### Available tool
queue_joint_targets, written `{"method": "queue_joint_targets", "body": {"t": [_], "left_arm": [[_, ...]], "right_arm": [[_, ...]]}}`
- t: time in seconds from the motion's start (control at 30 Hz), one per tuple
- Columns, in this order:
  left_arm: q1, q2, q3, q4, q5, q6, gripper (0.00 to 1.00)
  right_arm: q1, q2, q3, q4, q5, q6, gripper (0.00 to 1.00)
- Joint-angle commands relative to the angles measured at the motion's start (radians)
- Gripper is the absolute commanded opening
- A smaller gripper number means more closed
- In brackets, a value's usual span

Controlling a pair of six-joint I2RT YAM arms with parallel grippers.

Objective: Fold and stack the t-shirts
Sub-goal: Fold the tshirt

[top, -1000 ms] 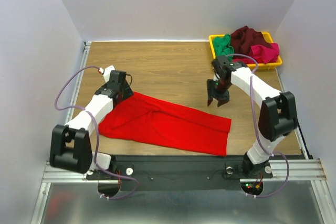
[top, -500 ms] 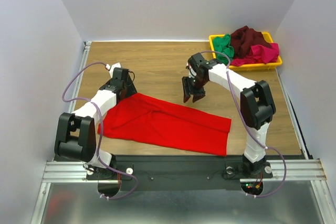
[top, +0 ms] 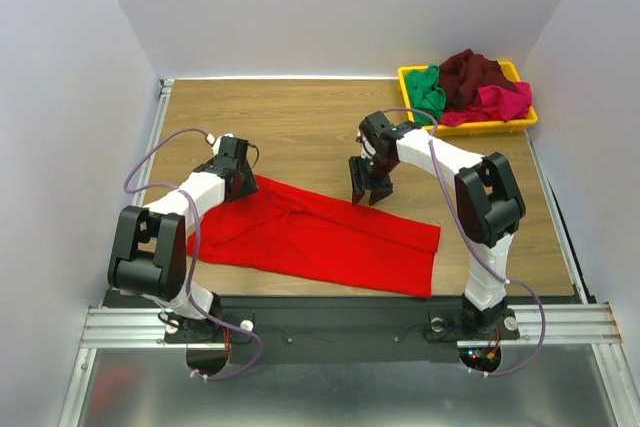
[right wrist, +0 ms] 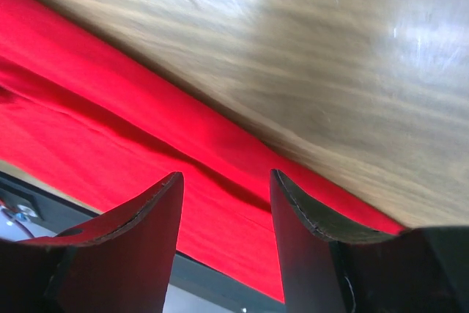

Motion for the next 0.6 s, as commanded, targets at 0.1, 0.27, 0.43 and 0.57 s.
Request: {"method": "queue_joint_targets", "body": {"t": [0.1, 0.27, 0.43, 0.57], "left_arm": [[0.002, 0.024, -0.008, -0.017, -0.007, -0.005, 0.52], [-0.001, 0.032, -0.01, -0.02, 0.009, 0.002, 0.49], [-0.001, 0.017, -0.03, -0.02, 0.013, 0.004, 0.33], [-0.001, -0.011, -0.024, -0.04, 0.019, -0.002, 0.0]], "right_arm": [[0.006, -0.065, -0.035, 0.026, 0.018, 0.006, 0.56], [0.006, -0.065, -0.035, 0.026, 0.017, 0.007, 0.56], [0.006, -0.065, -0.044, 0.025, 0.021, 0.01, 0.56], [0.006, -0.066, -0.05, 0.028, 0.023, 0.01, 0.56]]}}
